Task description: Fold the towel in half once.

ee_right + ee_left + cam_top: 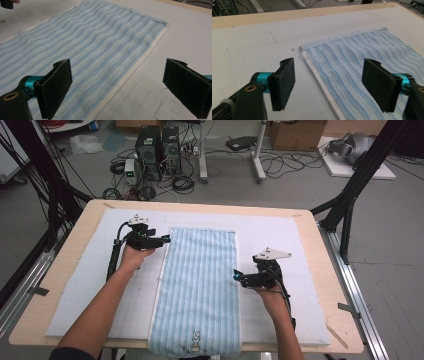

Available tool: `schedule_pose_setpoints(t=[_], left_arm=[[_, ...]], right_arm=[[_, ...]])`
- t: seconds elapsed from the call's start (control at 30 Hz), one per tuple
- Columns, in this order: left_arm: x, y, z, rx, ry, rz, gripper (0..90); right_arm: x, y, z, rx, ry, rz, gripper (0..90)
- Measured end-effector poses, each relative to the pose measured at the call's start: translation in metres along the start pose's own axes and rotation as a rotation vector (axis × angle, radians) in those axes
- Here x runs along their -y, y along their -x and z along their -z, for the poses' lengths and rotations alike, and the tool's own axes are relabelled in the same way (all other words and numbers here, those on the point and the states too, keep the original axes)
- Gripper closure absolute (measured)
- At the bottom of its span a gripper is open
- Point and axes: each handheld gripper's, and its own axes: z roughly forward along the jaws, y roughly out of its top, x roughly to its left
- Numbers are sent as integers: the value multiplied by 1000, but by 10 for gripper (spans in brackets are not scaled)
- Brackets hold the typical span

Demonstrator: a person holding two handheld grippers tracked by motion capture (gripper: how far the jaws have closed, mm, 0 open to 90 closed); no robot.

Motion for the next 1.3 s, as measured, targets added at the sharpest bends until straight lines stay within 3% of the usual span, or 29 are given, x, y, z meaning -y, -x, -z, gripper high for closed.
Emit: schedule_pose_setpoints(t=[0.07, 0.3, 0.4, 0.63, 0.73, 0.87, 1.0, 1.17, 1.3], left_arm=[[4, -1, -8, -9, -38, 5, 303], [11, 2, -28, -17, -101, -10, 423], [12, 9, -34, -20, -124, -52, 487], [13, 18, -35, -84, -138, -144, 566], [13, 23, -36, -61, -139, -183, 714], [13, 25, -37, -51, -140, -159, 826], [13, 23, -36, -40, -139, -119, 850], [13, 20, -36, -23, -135, -71, 857], [13, 20, -36, -19, -133, -73, 858]], right_arm=[[0, 0, 0, 0, -5, -12, 79], [1, 0, 0, -1, -10, -25, 79], [1, 0, 0, 4, -19, -24, 79], [2, -2, -5, 13, -37, -27, 79], [2, -2, -10, 29, -55, -28, 79], [0, 1, -22, 56, -85, -45, 79], [-6, 12, -42, 75, -119, -71, 82], [-16, 27, -66, 76, -175, -108, 237], [-23, 35, -82, 113, -191, -132, 357]])
